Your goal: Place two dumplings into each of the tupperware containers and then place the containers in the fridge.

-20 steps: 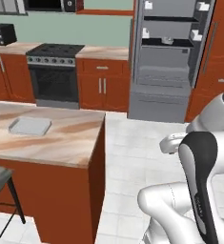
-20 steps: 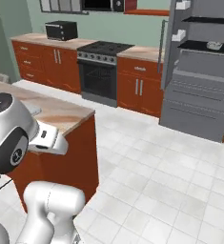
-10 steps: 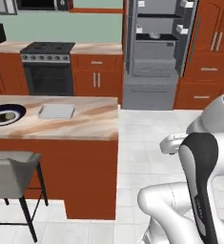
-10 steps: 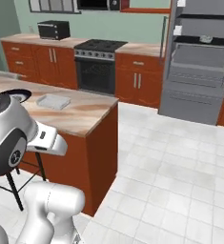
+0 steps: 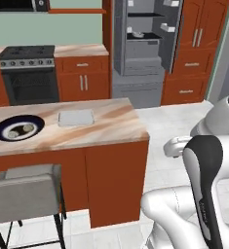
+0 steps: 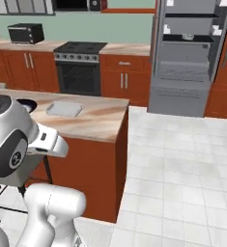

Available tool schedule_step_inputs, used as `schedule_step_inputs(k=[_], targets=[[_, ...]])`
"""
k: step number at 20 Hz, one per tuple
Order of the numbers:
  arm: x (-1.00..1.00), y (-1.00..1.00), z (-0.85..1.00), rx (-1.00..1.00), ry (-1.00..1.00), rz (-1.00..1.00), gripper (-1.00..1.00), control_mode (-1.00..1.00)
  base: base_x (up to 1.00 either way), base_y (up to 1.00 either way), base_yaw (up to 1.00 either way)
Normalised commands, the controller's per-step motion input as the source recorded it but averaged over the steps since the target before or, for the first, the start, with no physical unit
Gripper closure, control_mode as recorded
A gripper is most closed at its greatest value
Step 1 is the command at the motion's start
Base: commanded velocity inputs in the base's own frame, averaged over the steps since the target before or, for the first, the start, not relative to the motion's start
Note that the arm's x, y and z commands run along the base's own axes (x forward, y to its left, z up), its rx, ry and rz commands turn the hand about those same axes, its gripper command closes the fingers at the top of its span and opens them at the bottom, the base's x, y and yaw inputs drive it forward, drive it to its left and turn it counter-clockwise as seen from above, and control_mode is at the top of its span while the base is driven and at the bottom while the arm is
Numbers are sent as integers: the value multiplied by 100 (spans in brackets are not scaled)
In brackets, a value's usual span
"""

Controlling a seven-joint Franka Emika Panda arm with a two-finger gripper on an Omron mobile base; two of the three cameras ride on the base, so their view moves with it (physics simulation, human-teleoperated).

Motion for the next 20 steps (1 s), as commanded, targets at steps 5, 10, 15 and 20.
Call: schedule_step_inputs(k=[5, 10, 15, 20], targets=[[0, 0, 0, 0, 0, 0, -100, 100, -39, 100, -18], [0, 0, 0, 0, 0, 0, -100, 100, 4, 100, -2], [0, 0, 0, 0, 0, 0, -100, 100, 67, 80, -6], [0, 0, 0, 0, 0, 0, -100, 100, 45, 0, -1]])
